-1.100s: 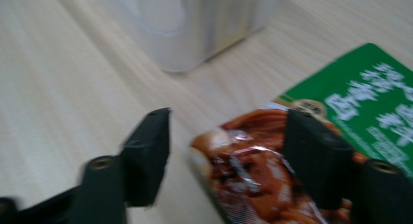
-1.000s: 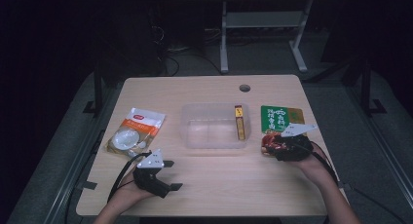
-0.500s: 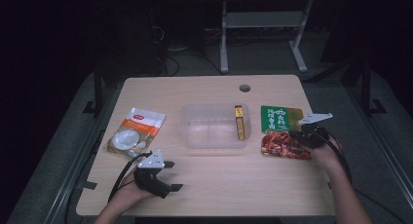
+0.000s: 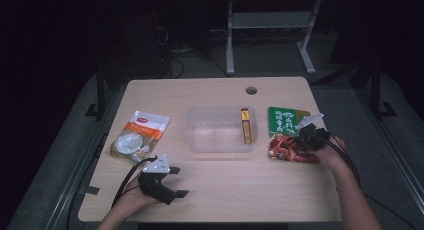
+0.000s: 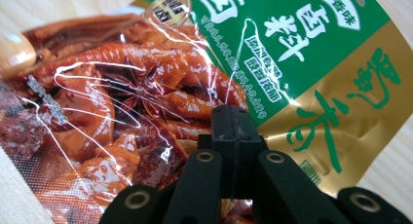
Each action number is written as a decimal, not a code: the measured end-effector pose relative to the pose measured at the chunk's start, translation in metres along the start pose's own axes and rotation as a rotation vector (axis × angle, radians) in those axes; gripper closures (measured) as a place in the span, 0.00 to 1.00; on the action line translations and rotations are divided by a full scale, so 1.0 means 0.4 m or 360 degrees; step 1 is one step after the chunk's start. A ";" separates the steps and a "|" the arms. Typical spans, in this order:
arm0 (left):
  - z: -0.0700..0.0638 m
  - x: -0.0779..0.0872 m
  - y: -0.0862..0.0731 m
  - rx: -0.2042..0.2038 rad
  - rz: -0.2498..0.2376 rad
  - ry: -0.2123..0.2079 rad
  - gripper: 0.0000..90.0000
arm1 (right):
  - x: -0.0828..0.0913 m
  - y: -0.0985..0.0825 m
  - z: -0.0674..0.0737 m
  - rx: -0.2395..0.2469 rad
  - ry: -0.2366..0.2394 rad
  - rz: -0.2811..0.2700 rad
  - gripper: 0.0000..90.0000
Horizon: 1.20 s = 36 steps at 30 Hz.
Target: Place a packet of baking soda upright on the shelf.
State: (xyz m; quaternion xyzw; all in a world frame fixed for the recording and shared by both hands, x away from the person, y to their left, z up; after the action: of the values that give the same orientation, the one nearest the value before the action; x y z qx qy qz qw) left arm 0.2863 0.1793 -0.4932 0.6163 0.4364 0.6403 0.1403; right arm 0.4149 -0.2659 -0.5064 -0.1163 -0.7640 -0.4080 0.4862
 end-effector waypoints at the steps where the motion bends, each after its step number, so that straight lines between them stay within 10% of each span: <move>1: 0.000 0.000 -0.001 0.0002 0.0005 -0.0003 0.16 | 0.000 0.001 0.003 0.0030 -0.0013 0.0017 1.00; 26: -0.009 -0.006 -0.006 -0.0010 0.0045 -0.0038 0.16 | 0.053 -0.018 0.143 0.0156 0.0385 -0.0003 1.00; 36: -0.005 -0.004 -0.005 0.0005 0.0031 -0.0029 0.16 | 0.016 0.029 -0.020 -0.0124 0.0082 -0.0198 1.00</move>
State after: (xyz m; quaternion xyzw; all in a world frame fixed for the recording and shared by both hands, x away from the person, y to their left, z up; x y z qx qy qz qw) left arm 0.2840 0.1784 -0.4953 0.6268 0.4301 0.6352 0.1369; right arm 0.4233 -0.2657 -0.4935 -0.0767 -0.7405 -0.4697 0.4746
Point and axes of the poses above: each handheld gripper's, and its own axes: x roughly backward along the jaws, y roughly out of its top, z roughly to its left, the point moved 6 cm from there along -x, roughly forward along the jaws, and after that the axes turned 1 degree about -y, right-handed, at the moved point
